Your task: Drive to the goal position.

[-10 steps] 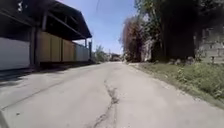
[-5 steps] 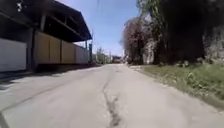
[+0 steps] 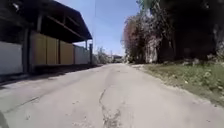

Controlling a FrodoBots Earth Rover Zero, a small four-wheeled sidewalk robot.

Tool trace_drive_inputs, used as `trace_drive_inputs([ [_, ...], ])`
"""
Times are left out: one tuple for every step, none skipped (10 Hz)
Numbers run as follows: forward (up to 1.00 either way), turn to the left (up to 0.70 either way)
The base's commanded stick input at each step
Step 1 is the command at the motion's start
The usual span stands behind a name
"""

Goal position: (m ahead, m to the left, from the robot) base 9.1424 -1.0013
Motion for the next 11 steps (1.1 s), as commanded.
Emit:
trace_drive_inputs([
  [0.85, 0.00],
  [0.85, 0.00],
  [0.85, 0.00],
  [0.85, 0.00],
  [0.85, 0.00],
  [0.85, 0.00],
  [0.85, 0.00],
  [0.85, 0.00],
  [0.85, 0.00],
  [0.85, 0.00],
  [0.85, 0.00],
])
